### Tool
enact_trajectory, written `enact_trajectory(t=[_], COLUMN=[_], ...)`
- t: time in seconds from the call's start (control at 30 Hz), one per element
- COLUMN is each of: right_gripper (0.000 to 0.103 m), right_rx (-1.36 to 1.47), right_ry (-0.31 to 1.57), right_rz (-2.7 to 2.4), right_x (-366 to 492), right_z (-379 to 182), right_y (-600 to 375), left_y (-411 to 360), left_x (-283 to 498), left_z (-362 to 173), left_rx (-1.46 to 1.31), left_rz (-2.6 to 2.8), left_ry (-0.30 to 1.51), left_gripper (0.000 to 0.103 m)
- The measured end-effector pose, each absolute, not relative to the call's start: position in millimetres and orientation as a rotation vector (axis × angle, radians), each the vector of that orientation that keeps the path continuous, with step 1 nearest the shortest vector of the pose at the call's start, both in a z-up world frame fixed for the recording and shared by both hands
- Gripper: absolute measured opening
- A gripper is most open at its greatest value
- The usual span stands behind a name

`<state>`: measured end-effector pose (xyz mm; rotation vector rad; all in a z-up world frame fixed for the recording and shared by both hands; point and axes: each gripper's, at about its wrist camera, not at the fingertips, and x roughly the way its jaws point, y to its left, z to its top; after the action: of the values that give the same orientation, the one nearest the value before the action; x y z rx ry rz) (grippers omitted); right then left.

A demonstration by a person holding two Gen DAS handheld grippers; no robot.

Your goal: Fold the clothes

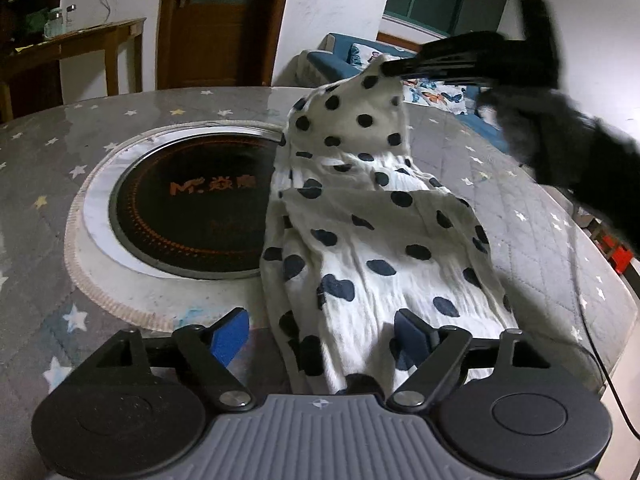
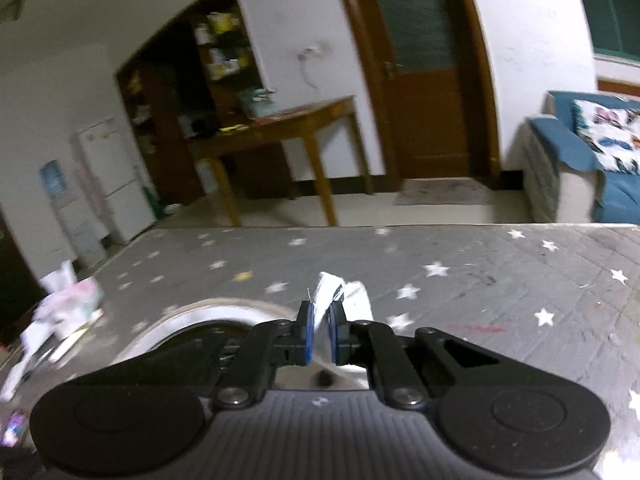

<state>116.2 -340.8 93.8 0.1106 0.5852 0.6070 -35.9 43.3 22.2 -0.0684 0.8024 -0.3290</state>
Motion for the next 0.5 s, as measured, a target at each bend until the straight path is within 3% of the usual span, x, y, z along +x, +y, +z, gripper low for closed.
enact_trajectory(t=[0.5], right_gripper=[0.007], right_rx=[0.075], right_ry=[0.504], right_rz=[0.92], right_x=[-78.2], right_z=[143.2], right_y=[-335.7], left_y=[81.0], left_x=[-52.2], left_z=[29.6], left_rx=[-0.113], left_rz=[-0.226], left_ry=[0.734], left_gripper=[0.083])
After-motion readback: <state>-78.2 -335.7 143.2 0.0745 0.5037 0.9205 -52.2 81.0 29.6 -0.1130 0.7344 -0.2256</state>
